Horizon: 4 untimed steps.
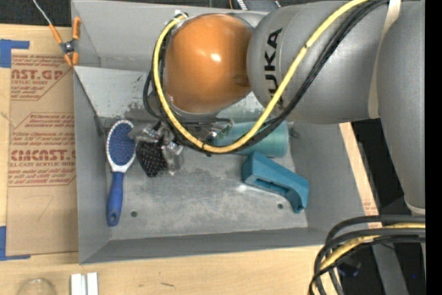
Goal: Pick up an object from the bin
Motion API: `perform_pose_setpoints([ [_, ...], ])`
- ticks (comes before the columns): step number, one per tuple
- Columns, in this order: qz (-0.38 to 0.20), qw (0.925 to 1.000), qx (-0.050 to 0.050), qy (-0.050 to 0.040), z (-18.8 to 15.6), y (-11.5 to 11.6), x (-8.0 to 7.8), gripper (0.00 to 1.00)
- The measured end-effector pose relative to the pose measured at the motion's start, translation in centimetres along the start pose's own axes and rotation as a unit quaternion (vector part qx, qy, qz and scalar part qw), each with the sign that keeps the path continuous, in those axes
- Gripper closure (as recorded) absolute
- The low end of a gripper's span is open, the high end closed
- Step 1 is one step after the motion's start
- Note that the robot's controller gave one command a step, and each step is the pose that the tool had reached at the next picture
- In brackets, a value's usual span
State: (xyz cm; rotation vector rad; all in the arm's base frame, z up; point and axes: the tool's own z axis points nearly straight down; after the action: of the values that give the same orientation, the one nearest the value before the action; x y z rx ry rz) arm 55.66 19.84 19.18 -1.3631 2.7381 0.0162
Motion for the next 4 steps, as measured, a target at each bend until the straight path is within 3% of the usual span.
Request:
perform_pose_setpoints([
  [1,0.01,0.9999,0.0,-0.0022,-0.5,-1.2,-2.5,1.0],
  [2,0.068,0.9977,0.0,-0.006,-5.6,0.0,-6.2,1.0],
  [3,0.03,0.9996,-0.003,-0.0024,4.2,0.1,-0.9,1.0],
  [4,0.025,0.9997,-0.006,0.0001,8.3,-1.9,2.9,1.0],
])
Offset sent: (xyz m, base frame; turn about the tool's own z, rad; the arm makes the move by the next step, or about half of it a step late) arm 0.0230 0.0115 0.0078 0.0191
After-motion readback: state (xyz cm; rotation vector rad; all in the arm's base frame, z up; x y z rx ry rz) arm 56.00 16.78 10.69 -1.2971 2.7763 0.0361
